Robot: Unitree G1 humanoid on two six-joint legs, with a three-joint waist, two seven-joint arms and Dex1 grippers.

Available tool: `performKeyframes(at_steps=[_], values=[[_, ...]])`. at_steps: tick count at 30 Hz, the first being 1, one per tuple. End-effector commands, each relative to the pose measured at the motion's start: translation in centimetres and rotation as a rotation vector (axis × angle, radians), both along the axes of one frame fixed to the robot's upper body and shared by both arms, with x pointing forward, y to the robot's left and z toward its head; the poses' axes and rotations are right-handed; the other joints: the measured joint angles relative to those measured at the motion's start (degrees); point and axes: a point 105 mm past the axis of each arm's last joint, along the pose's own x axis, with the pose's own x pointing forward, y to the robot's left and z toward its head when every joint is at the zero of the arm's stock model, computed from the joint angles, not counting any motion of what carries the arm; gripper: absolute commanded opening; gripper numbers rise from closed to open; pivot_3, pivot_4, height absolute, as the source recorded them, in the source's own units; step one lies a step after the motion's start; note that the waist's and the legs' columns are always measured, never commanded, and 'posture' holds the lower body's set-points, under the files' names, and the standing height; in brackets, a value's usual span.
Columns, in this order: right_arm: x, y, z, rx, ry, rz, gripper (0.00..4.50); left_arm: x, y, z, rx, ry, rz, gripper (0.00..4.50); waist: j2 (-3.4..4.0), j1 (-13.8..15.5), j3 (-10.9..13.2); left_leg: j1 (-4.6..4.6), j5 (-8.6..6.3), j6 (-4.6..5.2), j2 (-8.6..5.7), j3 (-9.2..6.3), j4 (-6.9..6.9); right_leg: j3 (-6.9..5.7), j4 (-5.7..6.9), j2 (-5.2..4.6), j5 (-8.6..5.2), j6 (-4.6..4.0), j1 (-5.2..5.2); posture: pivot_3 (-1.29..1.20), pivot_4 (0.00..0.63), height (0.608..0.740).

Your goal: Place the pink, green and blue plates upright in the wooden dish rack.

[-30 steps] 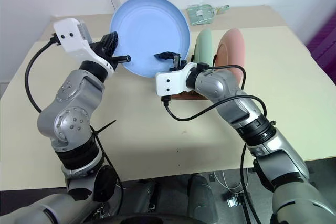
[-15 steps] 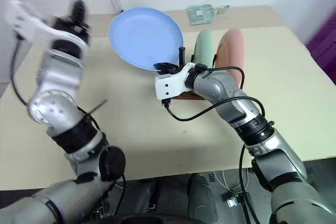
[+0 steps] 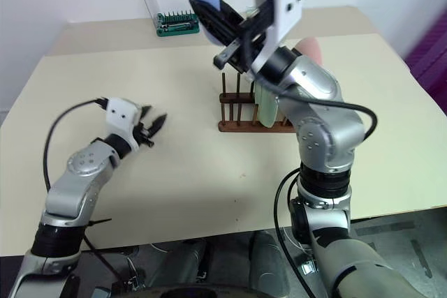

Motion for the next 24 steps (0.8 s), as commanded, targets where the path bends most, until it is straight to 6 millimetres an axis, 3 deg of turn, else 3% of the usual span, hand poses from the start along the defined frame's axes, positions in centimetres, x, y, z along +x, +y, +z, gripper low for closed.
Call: performKeyframes(at_steps=[1, 5, 11, 24], values=[[-1.0, -0.2, -0.9, 0.043, 0.138, 0.039, 0.0, -1.9, -2.3, 1.2, -0.029, -0.02, -0.173, 2.29, 0.17, 0.0, 0.0, 0.01, 0.0, 0.0, 0.01, 0.02, -0.03, 0.01, 0.04, 0.0, -0.02, -0.03, -0.03, 0.0, 0.15, 0.74], [-0.8, -0.4, -2.1, 0.066, 0.253, 0.025, 0.0, -3.0, -3.1, 0.3, -0.016, 0.045, -0.262, 2.29, 0.22, -0.2, 0.0, -0.04, 0.03, -0.02, 0.02, 0.24, -0.08, 0.11, 0.27, -0.02, -0.04, -0.07, -0.31, 0.0, 0.15, 0.74], [0.1, -1.0, -3.8, 0.019, 0.357, -0.039, 0.0, -2.6, -2.8, 0.9, -0.042, 0.032, -0.234, 2.29, 0.21, 0.0, 0.0, -0.05, 0.01, 0.03, 0.0, 0.69, -0.08, 0.11, 0.64, -0.21, -0.06, -0.1, -0.66, 0.0, 0.15, 0.74], [1.2, -1.0, -4.8, 0.013, 0.444, -0.087, 0.0, -3.1, -2.9, 0.4, -0.037, 0.05, -0.214, 2.29, 0.21, -0.1, 0.0, -0.04, -0.03, 0.1, 0.04, 0.89, -0.07, 0.16, 0.65, -0.21, -0.06, -0.1, -0.75, 0.0, 0.15, 0.74]])
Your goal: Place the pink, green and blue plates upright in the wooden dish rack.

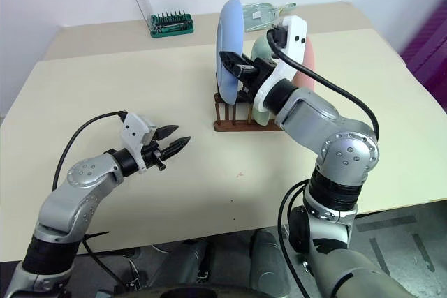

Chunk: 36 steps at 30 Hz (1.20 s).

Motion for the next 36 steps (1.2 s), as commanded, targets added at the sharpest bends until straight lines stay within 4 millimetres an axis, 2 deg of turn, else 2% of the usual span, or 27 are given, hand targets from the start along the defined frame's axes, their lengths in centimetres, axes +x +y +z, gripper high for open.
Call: performKeyframes(at_steps=[1, 4, 6, 9, 12, 15, 18, 21, 24, 25, 27, 28, 30, 32, 36], values=[[0.0, 0.5, 0.1, -0.016, 0.003, 0.004, 0.0, -0.3, -0.2, 1.1, -0.002, -0.041, -0.007, 2.29, 0.0, 0.0, 0.0, 0.0, 0.0, 0.0, 0.0, 0.0, 0.0, 0.0, 0.0, 0.0, 0.0, 0.0, 0.0, 0.0, 0.15, 0.74], [0.3, 0.4, 0.0, -0.039, -0.002, -0.011, 1.1, -0.4, -0.3, 1.1, -0.003, -0.04, -0.007, 2.36, 0.0, 0.0, 0.0, 0.01, 0.0, 0.01, 0.0, 0.03, 0.01, 0.01, 0.0, 0.0, 0.0, 0.0, 0.0, 0.0, 0.15, 0.74], [0.2, 0.5, 0.7, -0.037, -0.034, -0.007, 2.13, -0.4, -0.4, 1.1, -0.004, -0.041, -0.007, 2.36, 0.0, 0.0, 0.0, 0.0, -0.01, 0.01, 0.0, 0.03, 0.01, 0.01, 0.0, 0.0, 0.0, 0.0, 0.0, 0.0, 0.15, 0.74], [-0.5, 0.6, 2.0, -0.151, -0.177, -0.011, 3.59, -0.4, -0.5, 1.2, -0.008, -0.04, -0.004, 2.36, 0.0, 0.1, 0.0, 0.0, -0.01, 0.03, 0.0, 0.06, 0.02, 0.02, -0.01, 0.0, 0.0, 0.0, -0.01, 0.0, 0.15, 0.74], [-1.9, 0.6, 2.9, -0.4, -0.426, -0.008, 3.59, -0.4, -0.6, 1.1, -0.009, -0.039, -0.006, 2.36, 0.0, 0.2, 0.0, -0.01, -0.04, 0.08, 0.0, 0.08, 0.06, 0.0, -0.01, 0.0, 0.0, 0.01, 0.01, 0.0, 0.15, 0.74], [-3.2, -0.5, 3.4, -0.505, -0.583, 0.022, 3.59, -0.3, -1.0, 1.1, -0.015, -0.037, -0.013, 2.36, -0.05, 0.1, 0.0, 0.0, -0.08, 0.13, 0.01, 0.18, 0.09, -0.01, -0.06, 0.0, 0.0, 0.03, 0.04, 0.0, 0.15, 0.74], [-4.1, -4.9, 4.5, -0.458, -0.606, 0.001, 3.59, -0.1, -1.2, 0.8, -0.01, -0.029, -0.023, 2.36, -0.13, 0.6, 0.0, 0.0, -0.09, 0.15, 0.02, 0.18, 0.14, -0.01, -0.08, -0.01, 0.0, 0.03, 0.11, 0.0, 0.15, 0.74], [-5.4, -9.0, 3.9, -0.463, -0.57, -0.017, 3.59, 0.1, -1.2, 0.4, -0.003, -0.022, -0.023, 2.36, -0.14, 1.5, 0.0, 0.0, -0.25, 0.43, 0.01, 0.21, 0.29, -0.01, -0.14, -0.04, 0.01, 0.05, 0.25, 0.0, 0.15, 0.74], [-7.1, -14.3, 0.6, -0.485, -0.401, -0.09, 3.59, 0.7, -0.7, -0.3, 0.009, -0.012, -0.012, 2.36, -0.17, 2.6, 0.0, 0.05, -0.32, 0.55, 0.02, 0.12, 0.31, -0.12, -0.19, -0.03, 0.01, 0.04, 0.41, 0.0, 0.15, 0.74], [-7.4, -15.8, -1.3, -0.521, -0.322, -0.12, 3.59, 0.9, -0.4, -0.7, 0.017, -0.009, -0.004, 2.36, -0.13, 2.8, 0.0, 0.15, -0.35, 0.58, 0.12, 0.09, 0.28, -0.2, -0.36, 0.03, 0.01, 0.04, 0.6, 0.0, 0.15, 0.74], [-7.7, -17.5, -4.1, -0.601, -0.225, -0.151, 3.59, 1.3, -0.4, -1.1, 0.027, -0.01, 0.005, 2.36, -0.06, 2.8, -0.1, 0.21, -0.37, 0.61, 0.11, 0.2, 0.29, -0.14, -0.4, 0.01, 0.02, 0.04, 0.63, 0.0, 0.15, 0.74], [-7.5, -18.2, -6.3, -0.653, -0.158, -0.183, 3.59, 1.5, 0.1, -1.5, 0.029, -0.004, 0.021, 2.36, -0.03, 2.7, -0.1, 0.27, -0.38, 0.64, 0.12, 0.28, 0.31, -0.09, -0.42, 0.01, 0.02, 0.05, 0.66, 0.0, 0.15, 0.74], [-7.1, -19.0, -8.8, -0.731, -0.117, -0.235, 3.59, 1.8, 0.8, -2.0, 0.038, -0.006, 0.051, 2.36, -0.06, 2.4, -0.1, 0.51, -0.39, 0.64, 0.16, 0.37, 0.3, -0.04, -0.47, 0.04, 0.02, 0.05, 0.88, 0.0, 0.15, 0.74], [-6.6, -19.7, -9.6, -0.742, -0.118, -0.268, 3.59, 1.9, 0.9, -2.2, 0.033, -0.006, 0.068, 2.36, -0.02, 2.2, -0.1, 0.95, -0.42, 0.64, 0.21, 0.38, 0.24, -0.04, -0.59, 0.07, 0.0, 0.07, 1.31, 0.0, 0.15, 0.74], [-5.8, -20.0, -11.1, -0.739, -0.108, -0.259, 3.59, 1.6, 2.1, -2.6, 0.051, -0.01, 0.111, 2.36, -0.02, 1.7, -0.1, 1.03, -0.45, 0.66, 0.21, 0.35, 0.23, -0.05, -0.66, 0.07, -0.01, 0.1, 1.41, 0.0, 0.15, 0.74]])
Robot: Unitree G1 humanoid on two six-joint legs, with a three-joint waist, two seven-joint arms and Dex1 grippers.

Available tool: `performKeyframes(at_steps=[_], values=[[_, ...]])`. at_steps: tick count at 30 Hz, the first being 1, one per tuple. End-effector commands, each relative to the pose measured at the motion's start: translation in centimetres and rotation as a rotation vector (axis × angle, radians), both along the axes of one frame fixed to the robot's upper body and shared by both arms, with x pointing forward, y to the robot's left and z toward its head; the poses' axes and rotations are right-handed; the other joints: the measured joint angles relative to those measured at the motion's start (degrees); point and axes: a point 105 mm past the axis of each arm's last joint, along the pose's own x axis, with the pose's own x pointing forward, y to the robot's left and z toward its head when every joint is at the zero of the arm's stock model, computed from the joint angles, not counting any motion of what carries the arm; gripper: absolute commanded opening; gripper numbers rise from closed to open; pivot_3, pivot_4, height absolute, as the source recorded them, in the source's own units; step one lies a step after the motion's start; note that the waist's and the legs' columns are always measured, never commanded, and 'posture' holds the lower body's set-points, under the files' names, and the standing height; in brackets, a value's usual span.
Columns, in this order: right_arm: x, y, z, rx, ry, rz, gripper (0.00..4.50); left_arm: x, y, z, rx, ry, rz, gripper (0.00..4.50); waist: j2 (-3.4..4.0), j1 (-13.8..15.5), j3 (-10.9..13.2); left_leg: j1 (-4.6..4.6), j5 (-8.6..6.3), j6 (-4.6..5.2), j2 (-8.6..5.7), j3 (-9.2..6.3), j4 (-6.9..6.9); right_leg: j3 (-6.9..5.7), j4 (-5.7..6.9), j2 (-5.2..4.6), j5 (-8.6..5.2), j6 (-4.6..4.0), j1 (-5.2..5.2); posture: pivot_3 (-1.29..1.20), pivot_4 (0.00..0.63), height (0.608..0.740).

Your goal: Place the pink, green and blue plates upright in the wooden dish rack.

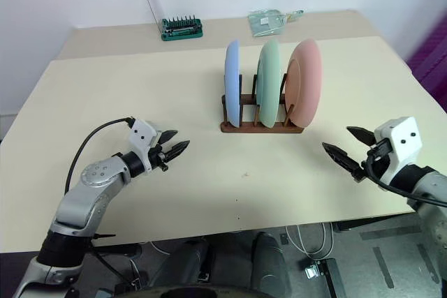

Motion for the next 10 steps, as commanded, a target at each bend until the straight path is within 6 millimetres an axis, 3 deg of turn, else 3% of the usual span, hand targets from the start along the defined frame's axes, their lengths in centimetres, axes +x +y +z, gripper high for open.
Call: performKeyframes(at_steps=[1, 10], values=[[0.6, -0.2, -0.3, -0.044, -0.029, 0.014, 3.59, 0.1, 1.3, 0.9, 0.015, -0.051, 0.047, 2.36, -0.04, -0.3, 0.0, 0.0, -0.02, -0.04, 0.0, -0.01, 0.0, 0.0, 0.01, 0.0, 0.0, 0.0, -0.01, 0.0, 0.15, 0.74], [2.4, -0.3, -1.2, -0.079, -0.025, 0.04, 3.59, -0.2, 2.8, 0.9, 0.026, -0.075, 0.145, 2.36, -0.05, -0.4, 0.0, -0.01, -0.05, -0.08, -0.01, -0.07, -0.01, -0.03, -0.02, 0.0, 0.0, 0.0, -0.01, 0.0, 0.15, 0.74]])
